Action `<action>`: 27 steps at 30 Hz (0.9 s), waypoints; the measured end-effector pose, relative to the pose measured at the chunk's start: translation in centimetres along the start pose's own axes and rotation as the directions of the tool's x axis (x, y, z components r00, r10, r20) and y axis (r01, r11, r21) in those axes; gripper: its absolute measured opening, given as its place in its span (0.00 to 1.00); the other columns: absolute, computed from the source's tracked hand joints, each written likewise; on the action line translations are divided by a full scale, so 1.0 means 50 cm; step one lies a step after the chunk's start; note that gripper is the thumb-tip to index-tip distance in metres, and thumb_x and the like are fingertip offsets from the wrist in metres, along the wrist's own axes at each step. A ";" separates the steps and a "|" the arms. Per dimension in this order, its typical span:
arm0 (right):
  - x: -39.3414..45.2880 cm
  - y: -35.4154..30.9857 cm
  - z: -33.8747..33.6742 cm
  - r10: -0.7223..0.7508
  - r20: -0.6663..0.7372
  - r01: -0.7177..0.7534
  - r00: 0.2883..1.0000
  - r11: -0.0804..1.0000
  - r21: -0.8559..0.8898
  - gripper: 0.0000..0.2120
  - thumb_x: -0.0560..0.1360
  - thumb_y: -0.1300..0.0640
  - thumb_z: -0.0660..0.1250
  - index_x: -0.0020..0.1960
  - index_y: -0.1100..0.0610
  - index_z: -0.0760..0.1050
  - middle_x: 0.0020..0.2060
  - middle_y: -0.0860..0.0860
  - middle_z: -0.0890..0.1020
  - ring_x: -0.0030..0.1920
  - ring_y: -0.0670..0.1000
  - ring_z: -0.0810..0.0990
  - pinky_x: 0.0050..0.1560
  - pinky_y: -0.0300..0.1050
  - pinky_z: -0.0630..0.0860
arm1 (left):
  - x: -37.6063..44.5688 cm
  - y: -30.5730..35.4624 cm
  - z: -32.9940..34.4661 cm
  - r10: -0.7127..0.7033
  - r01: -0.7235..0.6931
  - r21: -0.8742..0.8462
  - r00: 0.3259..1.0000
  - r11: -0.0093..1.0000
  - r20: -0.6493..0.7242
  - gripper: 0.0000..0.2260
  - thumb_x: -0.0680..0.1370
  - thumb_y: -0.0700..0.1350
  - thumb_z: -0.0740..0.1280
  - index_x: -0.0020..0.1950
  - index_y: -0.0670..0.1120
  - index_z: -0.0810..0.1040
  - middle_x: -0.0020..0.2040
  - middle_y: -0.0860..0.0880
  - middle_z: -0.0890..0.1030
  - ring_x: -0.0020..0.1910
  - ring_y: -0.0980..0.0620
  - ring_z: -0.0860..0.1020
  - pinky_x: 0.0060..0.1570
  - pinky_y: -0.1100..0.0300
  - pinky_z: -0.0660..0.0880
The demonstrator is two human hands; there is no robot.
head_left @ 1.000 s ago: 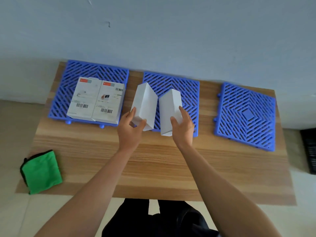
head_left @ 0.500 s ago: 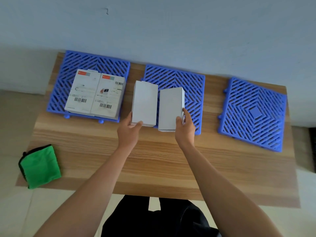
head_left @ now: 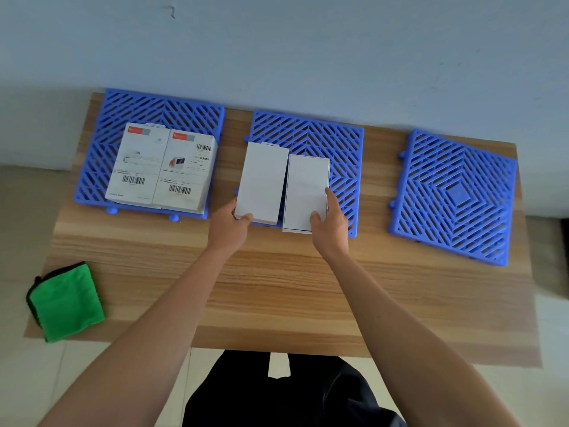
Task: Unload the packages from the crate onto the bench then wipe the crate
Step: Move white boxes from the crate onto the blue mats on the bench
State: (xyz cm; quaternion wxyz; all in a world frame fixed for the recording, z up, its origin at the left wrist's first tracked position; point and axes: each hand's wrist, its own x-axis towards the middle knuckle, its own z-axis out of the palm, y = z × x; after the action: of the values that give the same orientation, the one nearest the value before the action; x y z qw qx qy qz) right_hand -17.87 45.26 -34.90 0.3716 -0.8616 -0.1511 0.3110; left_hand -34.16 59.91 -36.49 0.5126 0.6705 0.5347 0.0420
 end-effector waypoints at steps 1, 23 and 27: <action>-0.003 0.000 0.000 -0.042 0.020 0.042 0.999 0.998 -0.044 0.30 0.82 0.62 0.61 0.81 0.52 0.57 0.69 0.49 0.74 0.59 0.46 0.77 0.65 0.51 0.76 | 0.001 0.002 0.000 -0.003 0.003 0.010 1.000 1.000 -0.004 0.18 0.81 0.43 0.69 0.71 0.49 0.76 0.61 0.52 0.82 0.58 0.50 0.80 0.48 0.66 0.75; -0.025 0.012 0.059 -0.136 0.132 0.189 0.982 0.764 -0.617 0.44 0.75 0.36 0.67 0.81 0.49 0.47 0.81 0.55 0.37 0.81 0.59 0.38 0.77 0.64 0.51 | -0.031 0.026 0.023 0.425 -0.415 0.669 0.891 0.616 0.161 0.22 0.82 0.46 0.67 0.76 0.49 0.71 0.81 0.43 0.61 0.80 0.40 0.56 0.73 0.40 0.63; -0.023 0.007 0.066 -0.136 0.104 0.171 0.985 0.762 -0.625 0.46 0.74 0.34 0.66 0.81 0.49 0.47 0.81 0.55 0.37 0.81 0.59 0.37 0.76 0.63 0.52 | -0.033 0.034 0.021 0.408 -0.420 0.679 0.893 0.602 0.191 0.24 0.82 0.45 0.67 0.78 0.50 0.68 0.82 0.45 0.58 0.81 0.42 0.53 0.74 0.43 0.63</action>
State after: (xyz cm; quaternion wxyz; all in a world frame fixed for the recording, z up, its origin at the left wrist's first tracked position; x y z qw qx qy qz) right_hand -20.86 46.28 -36.41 0.0810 -0.9124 -0.3264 0.2334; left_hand -33.07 58.15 -34.92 0.1977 0.9196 0.3353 -0.0532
